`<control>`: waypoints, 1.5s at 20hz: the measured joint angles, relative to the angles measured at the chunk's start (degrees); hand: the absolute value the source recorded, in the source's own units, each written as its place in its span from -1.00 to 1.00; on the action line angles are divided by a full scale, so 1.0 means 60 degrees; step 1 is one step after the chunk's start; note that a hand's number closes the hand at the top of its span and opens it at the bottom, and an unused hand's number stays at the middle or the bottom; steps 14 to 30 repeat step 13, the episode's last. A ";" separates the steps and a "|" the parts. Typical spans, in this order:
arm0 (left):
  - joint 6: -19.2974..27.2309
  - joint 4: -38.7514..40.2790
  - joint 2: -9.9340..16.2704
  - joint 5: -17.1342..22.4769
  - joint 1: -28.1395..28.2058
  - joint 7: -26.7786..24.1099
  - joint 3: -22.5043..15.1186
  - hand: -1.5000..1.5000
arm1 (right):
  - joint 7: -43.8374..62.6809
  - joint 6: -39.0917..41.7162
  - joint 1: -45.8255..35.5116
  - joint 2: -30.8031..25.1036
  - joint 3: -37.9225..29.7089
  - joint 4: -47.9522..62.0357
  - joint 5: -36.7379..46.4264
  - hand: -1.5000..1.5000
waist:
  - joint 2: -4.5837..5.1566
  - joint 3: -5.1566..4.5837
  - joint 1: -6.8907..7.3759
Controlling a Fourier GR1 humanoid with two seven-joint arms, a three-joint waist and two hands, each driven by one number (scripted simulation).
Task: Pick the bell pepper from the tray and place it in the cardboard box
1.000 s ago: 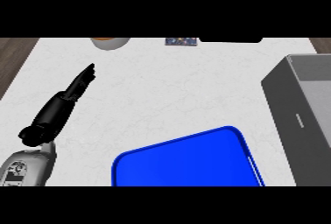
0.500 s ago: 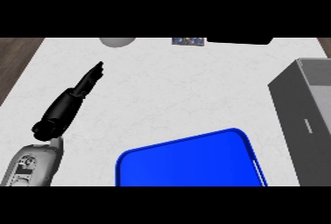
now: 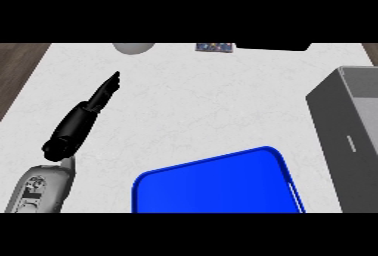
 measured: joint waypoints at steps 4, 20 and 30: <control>0.0022 -0.0022 0.0028 0.0027 -0.0023 0.0047 0.0083 0.00 | 0.0140 0.0622 -0.0006 0.0898 -0.0290 0.0300 -0.1981 -1.00 | -0.0019 0.0009 -0.0089; -0.0029 -0.0027 0.0028 0.0054 -0.0153 0.0151 0.0093 0.00 | 0.2630 0.3049 -0.0636 0.1608 -0.1093 0.1936 -0.6069 -1.00 | 0.0026 0.0002 -0.0020; -0.0029 -0.0027 0.0028 0.0054 -0.0153 0.0151 0.0093 0.00 | 0.2630 0.3049 -0.0636 0.1608 -0.1093 0.1936 -0.6069 -1.00 | 0.0026 0.0002 -0.0020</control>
